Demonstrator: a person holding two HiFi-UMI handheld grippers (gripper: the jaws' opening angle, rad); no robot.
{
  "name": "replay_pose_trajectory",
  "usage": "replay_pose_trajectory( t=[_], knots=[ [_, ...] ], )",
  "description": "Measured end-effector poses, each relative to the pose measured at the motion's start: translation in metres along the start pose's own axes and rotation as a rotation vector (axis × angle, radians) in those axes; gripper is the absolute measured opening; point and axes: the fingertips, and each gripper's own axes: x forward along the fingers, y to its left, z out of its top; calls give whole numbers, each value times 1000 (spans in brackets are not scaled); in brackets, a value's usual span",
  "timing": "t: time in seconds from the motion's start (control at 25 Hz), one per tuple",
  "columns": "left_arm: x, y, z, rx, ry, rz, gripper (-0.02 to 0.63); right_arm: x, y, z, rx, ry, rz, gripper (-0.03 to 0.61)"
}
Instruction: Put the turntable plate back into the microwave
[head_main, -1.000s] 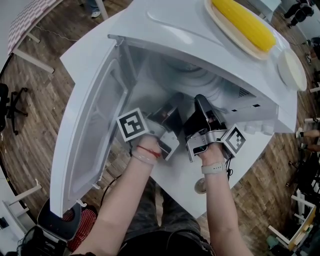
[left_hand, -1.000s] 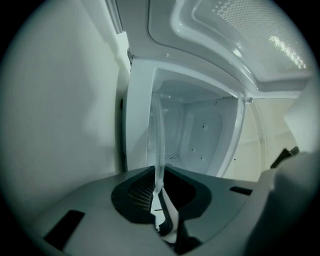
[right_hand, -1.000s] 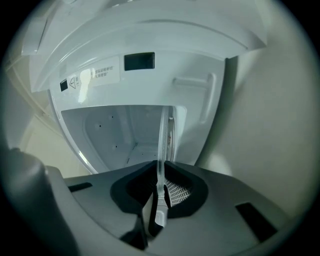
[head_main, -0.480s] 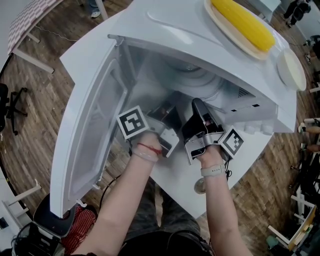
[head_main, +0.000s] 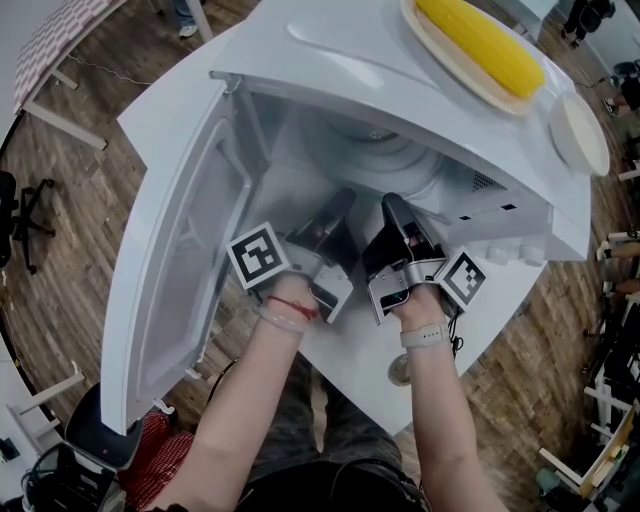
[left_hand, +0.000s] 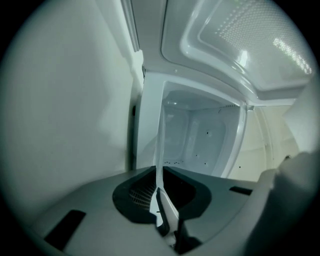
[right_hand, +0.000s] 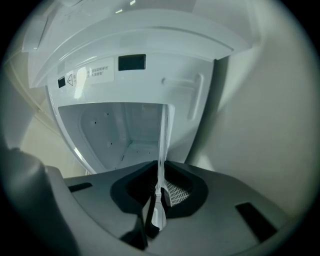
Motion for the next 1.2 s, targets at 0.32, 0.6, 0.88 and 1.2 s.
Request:
replay_pose_trajectory(
  t=[0.32, 0.6, 0.88, 1.2],
  knots=[
    [-7, 1, -5, -1, -3, -2, 44, -2, 0, 1, -4, -10, -3, 55],
    [-6, 0, -12, -3, 11, -4, 38, -7, 3, -3, -18, 6, 9, 55],
    [-3, -1, -18, 14, 30, 0, 26, -11, 2, -4, -43, 10, 8, 41],
    [-4, -8, -34, 99, 118, 5, 18, -16, 11, -16, -128, 46, 15, 34]
  ],
)
